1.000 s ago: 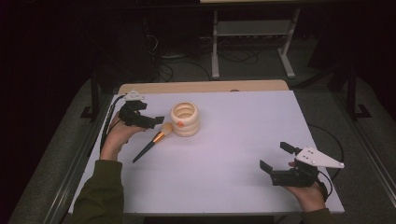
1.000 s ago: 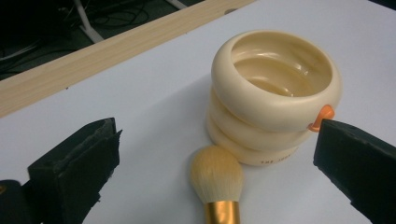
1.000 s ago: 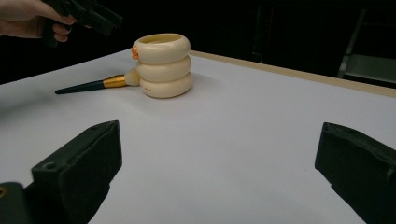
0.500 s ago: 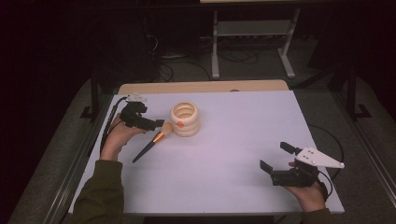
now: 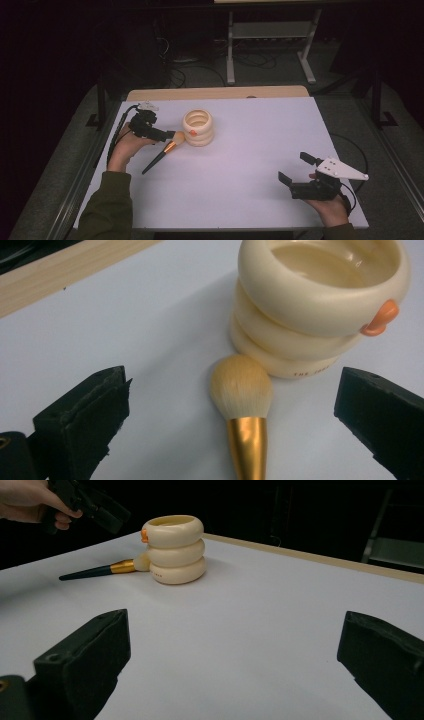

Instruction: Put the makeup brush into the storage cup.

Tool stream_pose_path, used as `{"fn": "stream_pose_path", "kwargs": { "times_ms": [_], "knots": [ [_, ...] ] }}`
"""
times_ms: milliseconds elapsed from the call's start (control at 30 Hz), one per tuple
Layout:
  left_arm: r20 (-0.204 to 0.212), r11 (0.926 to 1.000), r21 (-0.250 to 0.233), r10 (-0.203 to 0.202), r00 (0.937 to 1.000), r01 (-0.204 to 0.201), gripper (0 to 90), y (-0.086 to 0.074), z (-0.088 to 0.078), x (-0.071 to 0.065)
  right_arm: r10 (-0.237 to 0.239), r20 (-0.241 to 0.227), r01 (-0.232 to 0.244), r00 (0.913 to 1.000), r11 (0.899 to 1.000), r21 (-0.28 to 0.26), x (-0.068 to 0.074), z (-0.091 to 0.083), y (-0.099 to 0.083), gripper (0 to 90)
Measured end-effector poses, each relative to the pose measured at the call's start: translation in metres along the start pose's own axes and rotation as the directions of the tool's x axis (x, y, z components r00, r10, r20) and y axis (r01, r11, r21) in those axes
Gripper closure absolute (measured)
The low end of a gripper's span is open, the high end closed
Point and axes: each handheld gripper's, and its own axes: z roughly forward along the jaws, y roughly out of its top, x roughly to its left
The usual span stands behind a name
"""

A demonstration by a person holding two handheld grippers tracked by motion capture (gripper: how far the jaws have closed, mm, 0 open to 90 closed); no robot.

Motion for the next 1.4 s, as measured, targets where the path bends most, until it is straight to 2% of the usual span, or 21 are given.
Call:
{"fn": "stream_pose_path", "kwargs": {
  "times_ms": [33,233,267,333,567,733,867,933,1033,1100,1200,1400],
  "knots": [
    [0.003,0.9998,0.022,0.002,1.0,-0.002,1.0,-0.001,0.003,-0.001,0.002,0.0,-0.002,1.0,1.0,0.001,0.0,0.0,0.0,0.0],
    [-0.005,0.9988,0.048,0.012,0.9999,-0.012,1.0,-0.001,0.004,-0.001,-0.003,0.001,0.003,1.0,1.0,-0.002,-0.001,0.0,0.0,0.0],
    [-0.002,0.998,0.061,0.015,0.9999,-0.015,2.1,-0.002,0.005,-0.001,-0.003,0.001,0.003,1.0,1.0,-0.002,-0.001,0.0,0.0,0.0],
    [0.005,0.997,0.072,0.029,0.9996,-0.03,13.2,-0.002,0.006,-0.001,0.001,0.0,-0.001,1.0,1.0,-0.003,-0.001,0.0,0.0,0.0],
    [0.02,0.9897,0.136,0.042,0.9989,-0.044,13.3,0.0,0.016,-0.003,-0.001,0.0,0.001,1.0,1.0,-0.002,-0.001,0.0,0.0,0.0],
    [0.02,0.9793,0.197,0.045,0.9988,-0.048,13.9,0.0,0.021,-0.003,0.001,0.001,-0.001,1.0,1.0,-0.003,-0.001,0.0,0.0,0.0],
    [0.011,0.9733,0.223,0.055,0.9985,-0.056,14.1,0.0,0.023,-0.003,0.001,0.001,-0.001,1.0,1.0,-0.005,-0.001,0.0,0.0,0.0],
    [0.019,0.9642,0.256,0.067,0.9976,-0.069,14.5,0.0,0.026,-0.002,0.001,0.002,-0.001,1.0,1.0,-0.004,-0.001,0.0,0.0,0.0],
    [0.022,0.9615,0.264,0.071,0.9972,-0.074,14.6,0.0,0.027,-0.002,0.001,0.002,-0.001,1.0,1.0,-0.005,-0.001,0.0,0.0,0.0],
    [0.029,0.952,0.293,0.083,0.9961,-0.088,15.2,0.002,0.03,-0.003,0.002,0.003,-0.002,1.0,1.0,-0.007,-0.001,0.0,0.0,0.0],
    [0.022,0.9481,0.307,0.081,0.9965,-0.084,16.8,0.003,0.032,-0.005,0.004,0.004,-0.004,1.0,1.0,-0.006,-0.002,0.0,0.0,0.0],
    [0.022,0.9455,0.317,0.072,0.9971,-0.076,19.7,0.003,0.038,-0.009,0.007,0.003,-0.007,1.0,1.0,-0.005,-0.002,0.0,0.0,0.0]
  ]
}}
